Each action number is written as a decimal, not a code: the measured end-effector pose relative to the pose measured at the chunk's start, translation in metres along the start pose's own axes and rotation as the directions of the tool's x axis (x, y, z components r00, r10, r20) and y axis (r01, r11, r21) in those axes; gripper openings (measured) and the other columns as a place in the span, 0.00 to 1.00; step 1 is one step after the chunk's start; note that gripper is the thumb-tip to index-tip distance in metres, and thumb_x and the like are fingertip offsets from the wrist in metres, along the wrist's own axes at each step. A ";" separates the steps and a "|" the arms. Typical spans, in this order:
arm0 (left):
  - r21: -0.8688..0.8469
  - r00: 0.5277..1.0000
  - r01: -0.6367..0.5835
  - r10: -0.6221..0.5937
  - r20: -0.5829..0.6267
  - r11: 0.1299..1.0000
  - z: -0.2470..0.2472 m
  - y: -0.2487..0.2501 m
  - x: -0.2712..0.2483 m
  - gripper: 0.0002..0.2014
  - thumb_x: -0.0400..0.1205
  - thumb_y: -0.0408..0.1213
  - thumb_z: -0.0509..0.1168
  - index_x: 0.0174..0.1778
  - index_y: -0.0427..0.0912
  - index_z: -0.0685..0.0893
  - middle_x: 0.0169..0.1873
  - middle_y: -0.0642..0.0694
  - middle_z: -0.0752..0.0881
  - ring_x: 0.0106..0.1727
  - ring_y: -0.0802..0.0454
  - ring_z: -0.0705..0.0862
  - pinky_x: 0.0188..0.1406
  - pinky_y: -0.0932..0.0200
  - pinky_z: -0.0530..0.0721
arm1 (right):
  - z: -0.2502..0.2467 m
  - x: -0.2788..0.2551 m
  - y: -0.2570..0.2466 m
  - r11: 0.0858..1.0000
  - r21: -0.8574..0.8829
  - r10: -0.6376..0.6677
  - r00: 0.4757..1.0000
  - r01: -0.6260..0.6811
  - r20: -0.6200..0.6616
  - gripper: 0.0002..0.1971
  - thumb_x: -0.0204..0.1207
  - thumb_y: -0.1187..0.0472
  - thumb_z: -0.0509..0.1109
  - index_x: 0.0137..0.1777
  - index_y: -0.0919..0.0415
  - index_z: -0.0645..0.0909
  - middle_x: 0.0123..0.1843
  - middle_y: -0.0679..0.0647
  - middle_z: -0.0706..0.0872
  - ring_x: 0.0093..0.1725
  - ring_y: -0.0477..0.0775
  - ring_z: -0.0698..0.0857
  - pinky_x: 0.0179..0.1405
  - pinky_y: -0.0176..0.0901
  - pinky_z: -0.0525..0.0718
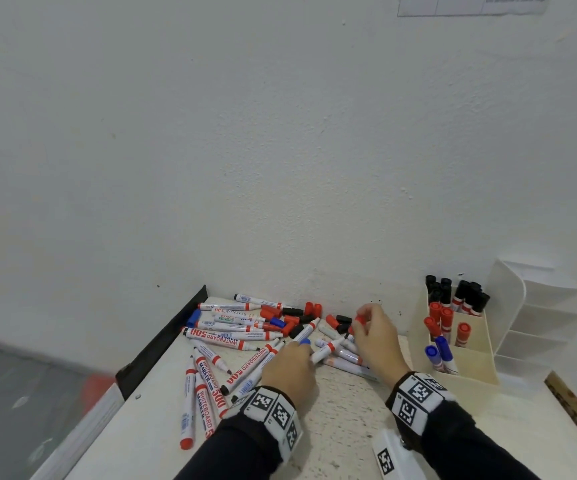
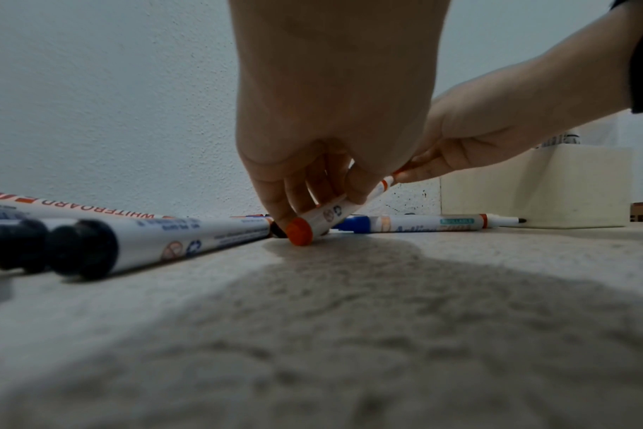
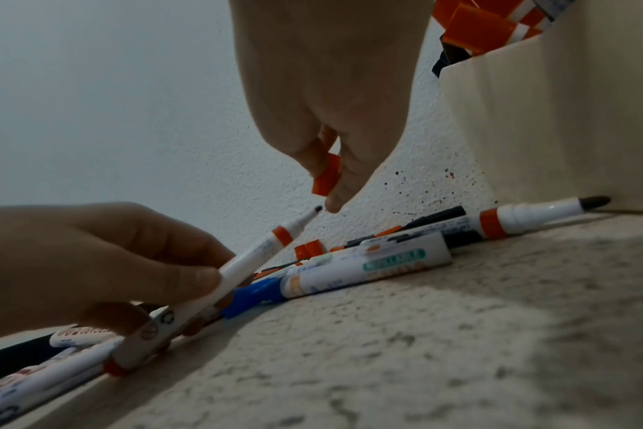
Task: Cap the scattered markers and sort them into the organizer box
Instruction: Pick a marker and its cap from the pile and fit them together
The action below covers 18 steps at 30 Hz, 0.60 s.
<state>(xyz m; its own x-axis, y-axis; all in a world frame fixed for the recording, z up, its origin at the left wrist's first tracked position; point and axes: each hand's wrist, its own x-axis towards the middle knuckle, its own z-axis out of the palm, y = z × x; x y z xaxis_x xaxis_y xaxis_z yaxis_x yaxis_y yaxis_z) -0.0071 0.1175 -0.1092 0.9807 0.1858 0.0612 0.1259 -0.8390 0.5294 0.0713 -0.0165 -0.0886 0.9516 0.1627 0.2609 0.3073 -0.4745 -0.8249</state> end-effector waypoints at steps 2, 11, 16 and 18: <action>-0.017 1.000 -0.004 0.004 -0.001 1.000 -0.001 0.000 0.000 0.09 0.82 0.38 0.61 0.56 0.46 0.81 0.52 0.49 0.81 0.51 0.51 0.82 0.58 0.52 0.83 | 0.001 -0.003 0.000 1.000 0.022 0.016 1.000 -0.016 0.013 0.13 0.80 0.71 0.59 0.60 0.57 0.73 0.53 0.54 0.78 0.55 0.52 0.79 0.52 0.38 0.74; -0.082 1.000 -0.012 0.014 0.024 0.997 -0.005 0.000 0.002 0.10 0.82 0.35 0.62 0.58 0.44 0.81 0.54 0.47 0.81 0.53 0.51 0.82 0.62 0.55 0.81 | 0.002 -0.008 0.003 0.993 0.067 0.089 0.989 -0.097 0.121 0.10 0.81 0.67 0.60 0.58 0.60 0.79 0.49 0.51 0.81 0.43 0.39 0.79 0.34 0.25 0.75; -0.306 1.000 -0.015 0.010 -0.017 0.952 -0.003 0.002 0.003 0.09 0.83 0.31 0.60 0.56 0.44 0.81 0.49 0.49 0.82 0.50 0.53 0.83 0.59 0.56 0.83 | -0.002 -0.007 0.009 0.966 0.209 0.133 0.987 -0.150 0.091 0.07 0.82 0.62 0.61 0.56 0.57 0.78 0.51 0.55 0.84 0.46 0.47 0.83 0.42 0.34 0.81; -0.350 0.999 -0.004 -0.009 -0.036 0.937 -0.003 0.003 0.003 0.09 0.85 0.32 0.57 0.57 0.43 0.81 0.47 0.49 0.81 0.48 0.54 0.82 0.57 0.57 0.83 | -0.002 -0.008 0.007 0.960 0.241 0.109 0.985 -0.140 0.135 0.07 0.82 0.64 0.60 0.55 0.54 0.77 0.53 0.53 0.84 0.51 0.47 0.83 0.46 0.33 0.81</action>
<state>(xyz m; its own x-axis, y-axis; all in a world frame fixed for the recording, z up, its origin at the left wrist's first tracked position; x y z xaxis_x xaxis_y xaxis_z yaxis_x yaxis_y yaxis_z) -0.0041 0.1173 -0.1052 0.9734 0.2117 0.0872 0.0612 -0.6076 0.7919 0.0657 -0.0233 -0.0954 0.9693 0.2248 0.0991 0.1596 -0.2695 -0.9497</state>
